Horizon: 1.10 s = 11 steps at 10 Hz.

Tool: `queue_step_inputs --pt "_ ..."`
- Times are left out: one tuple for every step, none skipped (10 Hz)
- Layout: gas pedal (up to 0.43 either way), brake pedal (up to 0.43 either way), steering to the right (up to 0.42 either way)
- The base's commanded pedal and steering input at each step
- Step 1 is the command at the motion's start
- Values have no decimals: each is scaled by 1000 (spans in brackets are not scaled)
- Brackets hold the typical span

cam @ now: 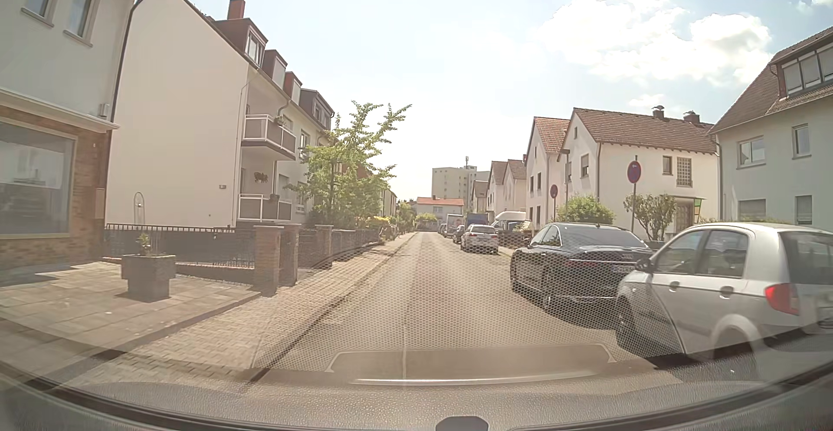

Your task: Follow the waypoints while adhering to traffic rules and regulations

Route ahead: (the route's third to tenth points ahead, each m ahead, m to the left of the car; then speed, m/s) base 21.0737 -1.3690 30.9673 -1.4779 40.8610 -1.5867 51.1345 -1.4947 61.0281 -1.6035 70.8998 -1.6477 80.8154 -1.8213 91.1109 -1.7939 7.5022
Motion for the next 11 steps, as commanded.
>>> queue_step_inputs --pt "28 0 0" --pt "20 0 2" --pt "20 0 2" --pt "20 0 5" --pt "8 0 7" --pt "8 0 6" --pt "8 0 6" --pt "8 0 6" --pt "8 0 6" --pt "8 0 6" --pt "8 0 6"
